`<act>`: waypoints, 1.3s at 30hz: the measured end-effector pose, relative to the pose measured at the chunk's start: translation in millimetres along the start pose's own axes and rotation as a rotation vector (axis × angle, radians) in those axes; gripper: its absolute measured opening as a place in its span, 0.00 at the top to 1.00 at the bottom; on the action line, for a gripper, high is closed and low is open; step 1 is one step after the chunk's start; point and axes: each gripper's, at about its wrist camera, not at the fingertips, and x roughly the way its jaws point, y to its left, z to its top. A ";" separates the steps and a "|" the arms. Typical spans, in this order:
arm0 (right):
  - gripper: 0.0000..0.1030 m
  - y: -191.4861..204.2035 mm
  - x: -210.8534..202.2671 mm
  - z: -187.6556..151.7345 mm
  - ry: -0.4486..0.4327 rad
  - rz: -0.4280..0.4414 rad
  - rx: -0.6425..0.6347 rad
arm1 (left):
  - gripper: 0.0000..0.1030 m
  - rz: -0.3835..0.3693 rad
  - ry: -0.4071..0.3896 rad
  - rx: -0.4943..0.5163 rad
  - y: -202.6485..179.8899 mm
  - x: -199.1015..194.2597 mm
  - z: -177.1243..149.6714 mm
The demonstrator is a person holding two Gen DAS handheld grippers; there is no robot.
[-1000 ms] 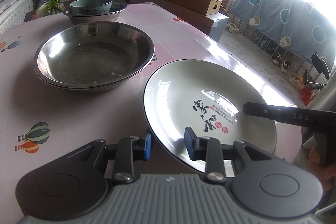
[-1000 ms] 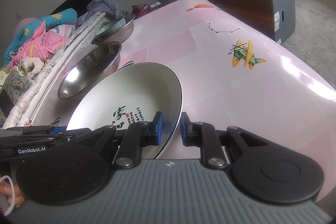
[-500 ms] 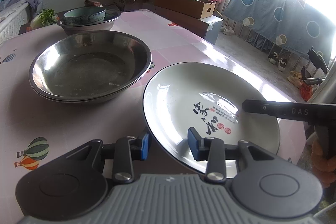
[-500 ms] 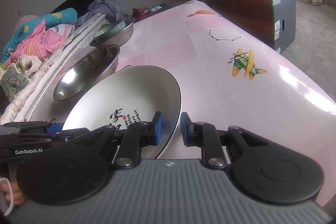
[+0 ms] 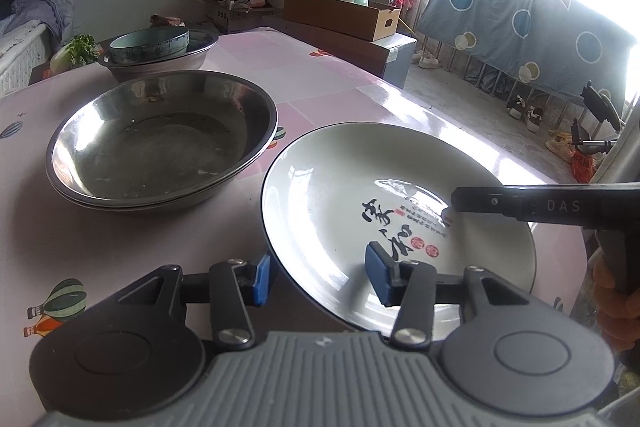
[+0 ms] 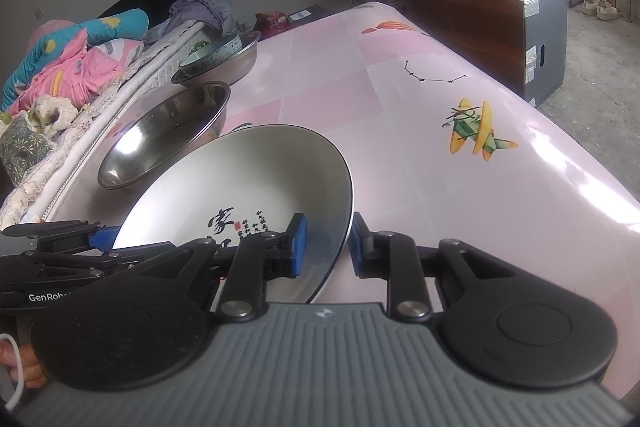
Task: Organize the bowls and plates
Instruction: 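Lift and carry the white plate with both tools over the steel bowl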
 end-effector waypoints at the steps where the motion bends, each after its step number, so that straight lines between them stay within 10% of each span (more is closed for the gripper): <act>1: 0.78 -0.1 0.0 -0.5 -0.003 0.000 0.001 | 0.53 0.001 -0.003 -0.004 -0.3 -0.4 -0.3; 39: 0.75 4.0 -11.7 4.2 -0.003 0.029 0.024 | 0.59 0.026 -0.026 -0.069 3.6 -13.1 3.1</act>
